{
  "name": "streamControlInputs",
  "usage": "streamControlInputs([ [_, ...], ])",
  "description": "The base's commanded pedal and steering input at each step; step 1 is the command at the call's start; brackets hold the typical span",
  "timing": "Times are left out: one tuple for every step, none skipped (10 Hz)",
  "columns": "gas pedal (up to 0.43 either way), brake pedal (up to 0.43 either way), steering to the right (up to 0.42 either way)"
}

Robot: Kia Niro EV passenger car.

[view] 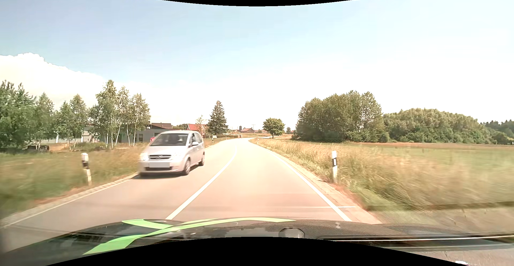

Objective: Follow the waypoints while adhering to traffic rules and regulations

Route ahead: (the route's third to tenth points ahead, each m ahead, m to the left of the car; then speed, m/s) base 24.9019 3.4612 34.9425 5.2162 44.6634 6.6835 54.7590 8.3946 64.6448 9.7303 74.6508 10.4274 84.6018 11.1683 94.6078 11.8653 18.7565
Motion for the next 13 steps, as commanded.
streamControlInputs([
  [0.319, 0.000, -0.035],
  [0.319, 0.000, -0.036],
  [0.319, 0.000, -0.036],
  [0.319, 0.000, -0.036],
  [0.319, 0.000, -0.036],
  [0.331, 0.000, -0.034],
  [0.331, 0.000, -0.030],
  [0.331, 0.000, -0.029],
  [0.331, 0.000, -0.028],
  [0.331, 0.000, -0.028],
  [0.331, 0.000, -0.028],
  [0.331, 0.000, -0.026],
  [0.331, 0.000, -0.023],
])
